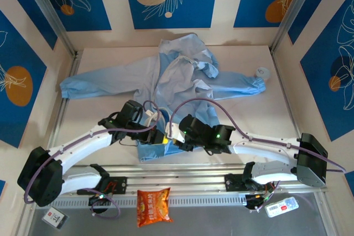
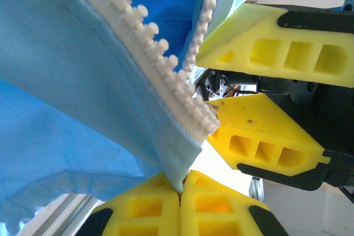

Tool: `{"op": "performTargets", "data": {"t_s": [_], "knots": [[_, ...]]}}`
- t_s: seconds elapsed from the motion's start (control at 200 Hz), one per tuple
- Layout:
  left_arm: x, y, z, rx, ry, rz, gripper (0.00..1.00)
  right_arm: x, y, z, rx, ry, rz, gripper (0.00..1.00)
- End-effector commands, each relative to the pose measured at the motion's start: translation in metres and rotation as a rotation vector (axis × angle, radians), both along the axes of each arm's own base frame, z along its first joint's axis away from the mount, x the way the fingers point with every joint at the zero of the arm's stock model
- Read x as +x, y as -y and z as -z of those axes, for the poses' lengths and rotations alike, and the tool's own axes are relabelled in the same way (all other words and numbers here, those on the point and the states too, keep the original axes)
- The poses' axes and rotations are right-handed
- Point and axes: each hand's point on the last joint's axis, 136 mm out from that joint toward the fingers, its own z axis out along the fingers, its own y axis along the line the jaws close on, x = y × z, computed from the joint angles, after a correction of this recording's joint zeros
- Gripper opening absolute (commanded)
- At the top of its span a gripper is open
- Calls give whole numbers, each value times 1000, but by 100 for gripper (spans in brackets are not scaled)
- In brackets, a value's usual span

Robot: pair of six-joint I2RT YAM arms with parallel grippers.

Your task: Zip up the jacket

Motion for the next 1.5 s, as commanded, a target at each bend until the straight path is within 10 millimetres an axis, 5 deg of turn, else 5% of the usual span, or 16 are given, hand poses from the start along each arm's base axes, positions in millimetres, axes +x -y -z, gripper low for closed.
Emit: {"op": "performTargets", "data": {"t_s": [0.0, 0.88, 0.925, 1.02, 1.175, 1.315, 1.496], "knots": [[-4, 2, -10, -29, -10, 32, 0, 1, -1, -6, 27, -7, 10, 33], [-7, 2, -11, -41, -23, 43, 0, 9, -26, -5, 31, 17, -47, 29], [-7, 2, -12, -44, -19, 46, 0, 7, -27, -3, 24, 20, -56, 25], [-5, 2, -12, -39, -17, 43, 0, 4, -28, -1, 11, 29, -73, 0], [-3, -1, -11, -14, 3, 25, 0, -3, -29, 0, 4, -24, -72, 0], [-5, -6, -9, 7, 15, 7, 15, -16, -31, 4, 12, -129, -83, 0], [-9, -22, -7, 61, 46, -55, 46, -33, -34, 10, -1, -270, -111, 0]]}}
